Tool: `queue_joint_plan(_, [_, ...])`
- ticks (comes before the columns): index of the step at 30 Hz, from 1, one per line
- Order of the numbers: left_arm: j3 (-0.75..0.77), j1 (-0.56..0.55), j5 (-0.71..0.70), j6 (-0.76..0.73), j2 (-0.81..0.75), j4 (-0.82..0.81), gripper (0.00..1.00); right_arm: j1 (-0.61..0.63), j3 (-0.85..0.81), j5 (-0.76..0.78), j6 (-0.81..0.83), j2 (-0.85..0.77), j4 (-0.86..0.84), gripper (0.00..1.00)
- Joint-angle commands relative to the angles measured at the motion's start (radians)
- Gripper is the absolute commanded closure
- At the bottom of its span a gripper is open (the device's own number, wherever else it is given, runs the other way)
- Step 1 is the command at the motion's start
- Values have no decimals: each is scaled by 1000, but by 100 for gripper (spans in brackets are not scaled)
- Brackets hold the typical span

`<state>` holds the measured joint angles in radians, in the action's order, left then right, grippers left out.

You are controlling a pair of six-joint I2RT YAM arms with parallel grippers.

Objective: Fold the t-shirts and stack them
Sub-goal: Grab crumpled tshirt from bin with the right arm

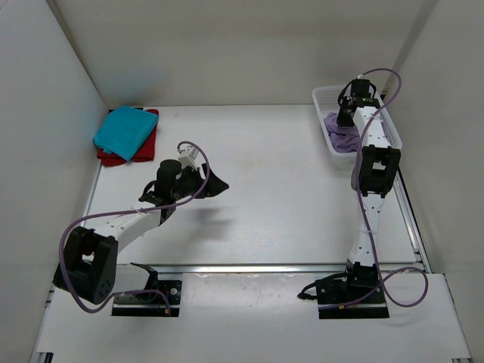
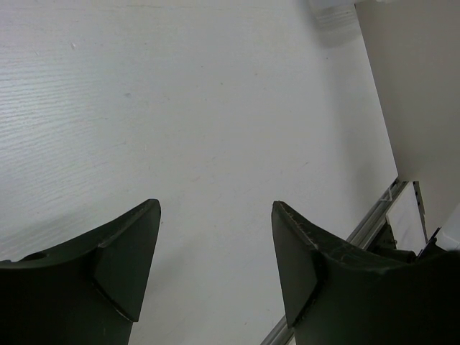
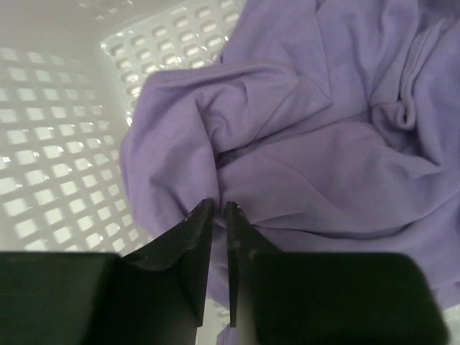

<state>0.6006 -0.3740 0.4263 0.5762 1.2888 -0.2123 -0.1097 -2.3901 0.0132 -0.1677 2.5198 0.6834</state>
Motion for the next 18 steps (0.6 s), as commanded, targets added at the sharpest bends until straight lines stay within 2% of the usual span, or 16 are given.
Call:
queue_joint_plan(1, [-7, 3, -1, -4, 4, -30, 27, -2, -53, -7, -12, 25, -2, 89])
queue_joint_plan(2, [-2, 7, 3, -3, 1, -29, 27, -2, -55, -6, -10, 27, -2, 83])
queue_joint_plan(3, [2, 0, -4, -1, 12, -27, 27, -5, -55, 10, -1, 24, -2, 72])
queue_joint_plan(5, [-1, 3, 5, -7, 15, -32, 27, 4, -44, 16, 16, 20, -10, 61])
queue_joint_plan(7, [-7, 3, 9, 4, 12, -38, 27, 4, -26, 8, 20, 17, -2, 58])
queue_joint_plan(8, [-15, 6, 2, 7, 12, -42, 27, -2, -26, 2, 19, 30, 1, 60])
queue_joint_plan(10, [-15, 3, 6, 4, 7, -38, 27, -5, -47, -37, 11, 51, 14, 70])
queue_joint_plan(12, [-19, 7, 6, 4, 12, -38, 28, -15, -76, -18, -15, 56, 27, 97])
queue_joint_plan(13, [-13, 9, 2, 4, 12, -36, 28, -15, -86, -30, -21, 50, 24, 100])
queue_joint_plan(18, [16, -2, 5, 10, 27, -27, 28, -4, -132, -62, -44, -56, 16, 100])
